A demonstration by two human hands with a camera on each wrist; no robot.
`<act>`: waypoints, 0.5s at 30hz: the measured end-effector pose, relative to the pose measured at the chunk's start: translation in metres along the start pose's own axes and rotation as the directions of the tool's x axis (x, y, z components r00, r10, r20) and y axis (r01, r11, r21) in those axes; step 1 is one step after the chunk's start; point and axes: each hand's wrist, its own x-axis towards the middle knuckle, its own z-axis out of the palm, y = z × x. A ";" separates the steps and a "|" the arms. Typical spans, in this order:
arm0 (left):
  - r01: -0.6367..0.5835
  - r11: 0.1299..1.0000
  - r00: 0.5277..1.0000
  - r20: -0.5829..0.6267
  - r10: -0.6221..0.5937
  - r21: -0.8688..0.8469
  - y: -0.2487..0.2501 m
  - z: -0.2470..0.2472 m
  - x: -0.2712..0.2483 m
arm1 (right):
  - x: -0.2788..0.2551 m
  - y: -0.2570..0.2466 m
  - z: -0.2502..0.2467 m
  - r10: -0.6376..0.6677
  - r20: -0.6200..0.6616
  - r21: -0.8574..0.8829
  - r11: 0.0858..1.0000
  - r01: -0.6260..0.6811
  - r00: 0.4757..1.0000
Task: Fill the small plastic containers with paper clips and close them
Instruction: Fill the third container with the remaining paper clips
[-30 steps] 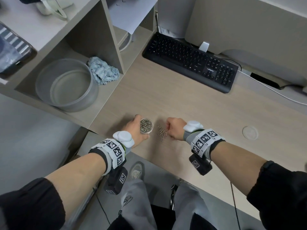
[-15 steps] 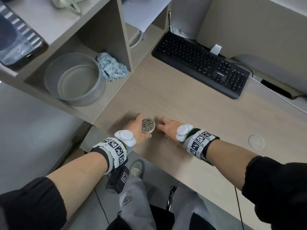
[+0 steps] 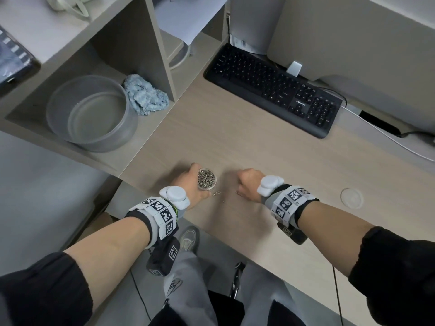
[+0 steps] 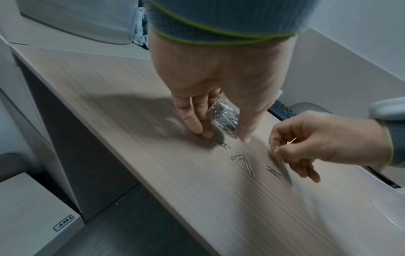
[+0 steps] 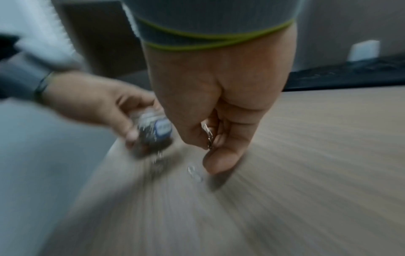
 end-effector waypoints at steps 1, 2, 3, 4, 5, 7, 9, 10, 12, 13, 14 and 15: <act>-0.010 1.000 1.000 0.000 0.010 -0.004 0.003 0.001 -0.001 | -0.005 0.003 -0.004 0.050 -0.038 0.137 0.990 -0.044 0.998; -0.018 1.000 1.000 -0.003 0.018 -0.008 0.005 0.002 -0.001 | -0.008 0.002 -0.007 0.089 -0.067 0.303 0.951 -0.065 0.994; -0.025 1.000 1.000 -0.005 0.025 -0.008 0.008 0.002 -0.001 | -0.011 0.000 -0.012 0.109 -0.086 0.459 0.886 -0.058 0.990; -0.027 1.000 1.000 -0.008 0.027 -0.005 0.009 0.004 -0.001 | -0.013 -0.005 -0.019 0.105 -0.092 0.580 0.814 -0.033 0.990; -0.027 1.000 1.000 -0.010 0.027 0.002 0.011 0.005 -0.002 | -0.015 -0.012 -0.026 0.083 -0.097 0.656 0.755 0.001 0.992; -0.032 0.999 0.999 -0.020 0.032 0.023 0.016 0.007 -0.003 | -0.018 -0.026 -0.040 0.021 -0.123 0.707 0.704 0.073 0.992; -0.050 0.998 0.998 -0.030 0.051 0.031 0.020 0.008 -0.005 | -0.018 -0.039 -0.048 -0.042 -0.151 0.679 0.722 0.135 0.988; -0.061 0.998 0.997 -0.037 0.062 0.027 0.022 0.008 -0.005 | -0.016 -0.043 -0.049 -0.069 -0.155 0.649 0.745 0.155 0.985; -0.069 0.997 0.996 -0.048 0.070 0.017 0.023 0.005 -0.007 | -0.014 -0.049 -0.048 -0.116 -0.160 0.570 0.800 0.188 0.980; -0.066 0.998 0.996 -0.053 0.066 0.014 0.022 0.003 -0.008 | -0.014 -0.051 -0.048 -0.130 -0.165 0.536 0.820 0.199 0.978; -0.061 0.998 0.996 -0.061 0.061 0.008 0.020 0.002 -0.008 | -0.013 -0.053 -0.048 -0.133 -0.172 0.516 0.832 0.205 0.976; -0.060 0.998 0.996 -0.065 0.060 0.003 0.019 0.001 -0.009 | -0.012 -0.053 -0.048 -0.122 -0.184 0.511 0.836 0.201 0.975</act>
